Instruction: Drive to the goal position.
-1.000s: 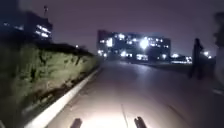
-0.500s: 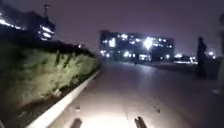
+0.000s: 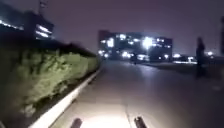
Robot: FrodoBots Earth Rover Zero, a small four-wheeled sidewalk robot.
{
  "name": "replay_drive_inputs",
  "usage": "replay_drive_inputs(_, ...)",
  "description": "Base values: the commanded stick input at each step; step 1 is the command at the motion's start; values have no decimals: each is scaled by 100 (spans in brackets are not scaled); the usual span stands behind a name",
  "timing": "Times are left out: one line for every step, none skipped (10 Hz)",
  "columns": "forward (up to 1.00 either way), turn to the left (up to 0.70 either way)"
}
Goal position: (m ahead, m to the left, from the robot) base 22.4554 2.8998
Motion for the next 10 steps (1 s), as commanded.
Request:
replay_drive_inputs(100, 0)
replay_drive_inputs(100, 0)
replay_drive_inputs(100, -17)
replay_drive_inputs(100, -40)
replay_drive_inputs(100, -40)
replay_drive_inputs(100, -8)
replay_drive_inputs(100, 0)
replay_drive_inputs(100, 0)
replay_drive_inputs(100, 0)
replay_drive_inputs(100, 0)
